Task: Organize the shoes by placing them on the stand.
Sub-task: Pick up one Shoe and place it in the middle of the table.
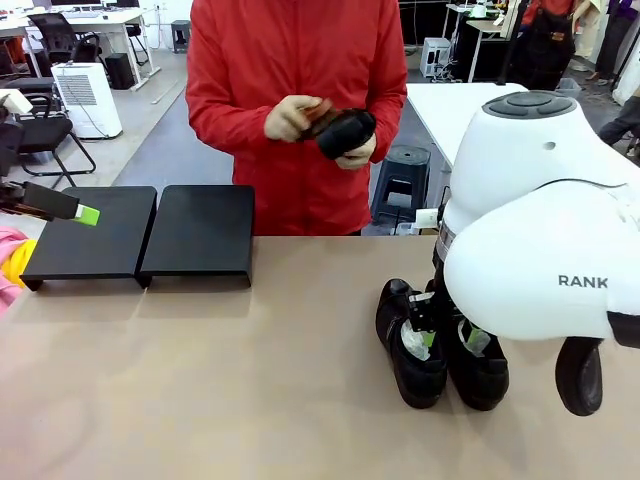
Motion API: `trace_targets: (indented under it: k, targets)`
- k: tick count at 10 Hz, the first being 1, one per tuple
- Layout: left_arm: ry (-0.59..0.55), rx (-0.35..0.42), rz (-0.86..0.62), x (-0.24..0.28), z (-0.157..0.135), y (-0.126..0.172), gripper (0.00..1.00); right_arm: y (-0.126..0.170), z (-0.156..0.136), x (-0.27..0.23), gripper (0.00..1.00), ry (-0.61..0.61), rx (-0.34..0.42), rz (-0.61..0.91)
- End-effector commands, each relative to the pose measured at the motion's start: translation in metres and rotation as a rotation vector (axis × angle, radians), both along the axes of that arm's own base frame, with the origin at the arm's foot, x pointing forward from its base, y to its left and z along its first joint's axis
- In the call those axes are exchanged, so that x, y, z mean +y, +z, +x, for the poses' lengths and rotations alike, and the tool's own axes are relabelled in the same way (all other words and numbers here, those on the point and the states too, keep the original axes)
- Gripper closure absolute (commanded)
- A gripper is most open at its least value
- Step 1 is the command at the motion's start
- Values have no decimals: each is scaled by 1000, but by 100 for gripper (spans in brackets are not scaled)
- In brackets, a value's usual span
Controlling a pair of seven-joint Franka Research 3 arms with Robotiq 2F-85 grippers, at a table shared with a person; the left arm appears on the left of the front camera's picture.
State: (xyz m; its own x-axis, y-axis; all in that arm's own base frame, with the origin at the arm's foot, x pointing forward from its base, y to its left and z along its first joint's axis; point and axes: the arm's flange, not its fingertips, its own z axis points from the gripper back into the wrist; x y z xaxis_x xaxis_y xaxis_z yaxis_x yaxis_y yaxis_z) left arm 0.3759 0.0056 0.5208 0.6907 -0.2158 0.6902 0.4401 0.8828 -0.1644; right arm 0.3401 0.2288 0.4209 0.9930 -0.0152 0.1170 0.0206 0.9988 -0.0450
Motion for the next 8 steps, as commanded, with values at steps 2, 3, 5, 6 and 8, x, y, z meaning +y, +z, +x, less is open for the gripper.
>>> trace_targets:
  k: [2, 3, 5, 6, 8]
  targets:
    - [-15, -5, -8, 2, 0, 0, 0, -27, 20, 6, 41, -75, -20, 53]
    - [-15, -5, -8, 2, 0, 0, 0, -39, 25, 6, 41, -90, -9, 75]
    - [-15, -5, -8, 2, 0, 0, 0, -49, 33, 4, 41, -102, 6, 74]
    - [-15, -5, -8, 2, 0, 0, 0, -53, 37, 0, 41, -115, 14, 69]
    - [-15, -5, -8, 2, 0, 0, 0, -59, 42, -8, 41, -142, 25, 67]
